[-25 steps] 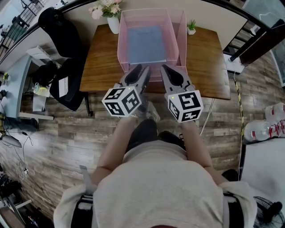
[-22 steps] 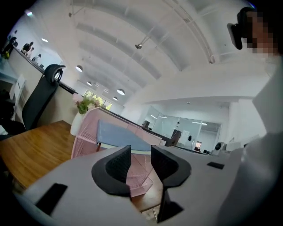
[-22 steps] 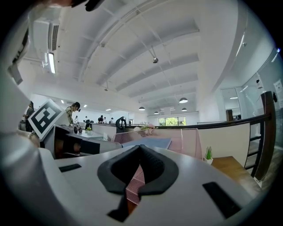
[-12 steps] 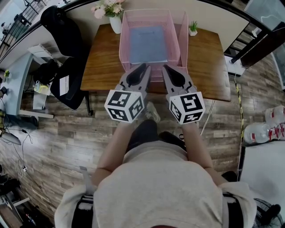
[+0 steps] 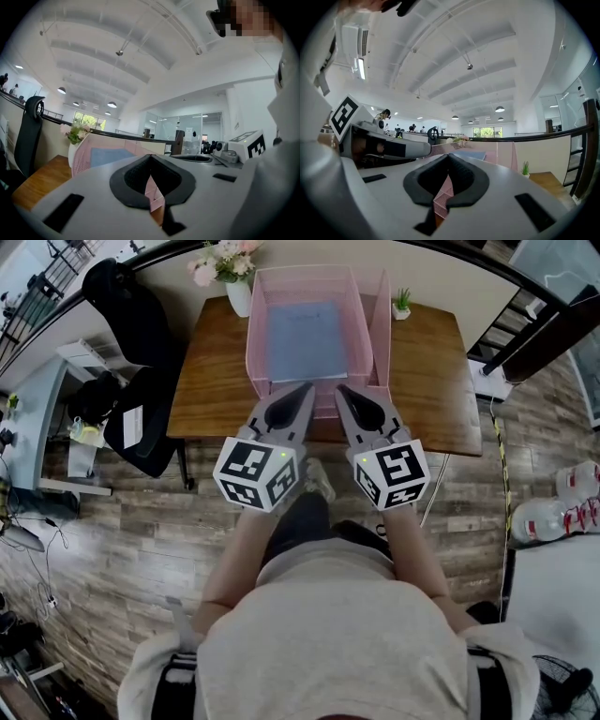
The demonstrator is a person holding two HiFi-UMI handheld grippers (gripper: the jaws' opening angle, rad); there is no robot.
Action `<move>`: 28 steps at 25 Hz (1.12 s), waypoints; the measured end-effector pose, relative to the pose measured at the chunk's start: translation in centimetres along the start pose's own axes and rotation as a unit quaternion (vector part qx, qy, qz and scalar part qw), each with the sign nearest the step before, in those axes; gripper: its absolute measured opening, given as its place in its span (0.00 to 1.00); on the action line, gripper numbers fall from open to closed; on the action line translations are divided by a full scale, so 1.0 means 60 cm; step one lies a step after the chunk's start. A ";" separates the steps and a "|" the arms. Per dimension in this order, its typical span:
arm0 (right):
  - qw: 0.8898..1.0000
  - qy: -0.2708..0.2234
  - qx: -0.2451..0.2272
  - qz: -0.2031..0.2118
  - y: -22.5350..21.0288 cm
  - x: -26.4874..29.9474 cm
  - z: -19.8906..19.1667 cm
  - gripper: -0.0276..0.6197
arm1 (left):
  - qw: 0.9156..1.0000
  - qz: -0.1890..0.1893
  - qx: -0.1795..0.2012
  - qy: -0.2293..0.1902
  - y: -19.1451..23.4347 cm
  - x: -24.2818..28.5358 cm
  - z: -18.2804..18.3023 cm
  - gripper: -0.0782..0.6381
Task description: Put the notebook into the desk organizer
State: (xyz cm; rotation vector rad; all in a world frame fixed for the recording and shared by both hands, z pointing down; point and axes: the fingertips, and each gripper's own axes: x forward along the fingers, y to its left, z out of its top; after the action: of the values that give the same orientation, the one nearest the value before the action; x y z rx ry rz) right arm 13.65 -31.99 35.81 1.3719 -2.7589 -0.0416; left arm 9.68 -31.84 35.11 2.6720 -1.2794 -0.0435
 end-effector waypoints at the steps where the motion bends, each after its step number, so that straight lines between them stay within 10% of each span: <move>1: 1.000 0.001 -0.001 0.002 0.000 -0.001 0.001 0.06 | 1.000 -0.004 0.000 0.003 -0.003 0.001 -0.002 0.12; 28: 0.998 0.050 -0.004 0.024 0.011 -0.004 -0.049 0.06 | 0.994 -0.046 0.029 0.093 -0.018 0.014 -0.069 0.12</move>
State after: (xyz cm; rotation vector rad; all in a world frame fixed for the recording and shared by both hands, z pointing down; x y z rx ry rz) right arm 13.46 -31.37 38.74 1.2696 -2.7050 0.0176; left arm 11.45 -31.24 39.05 2.7064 -1.1169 0.2282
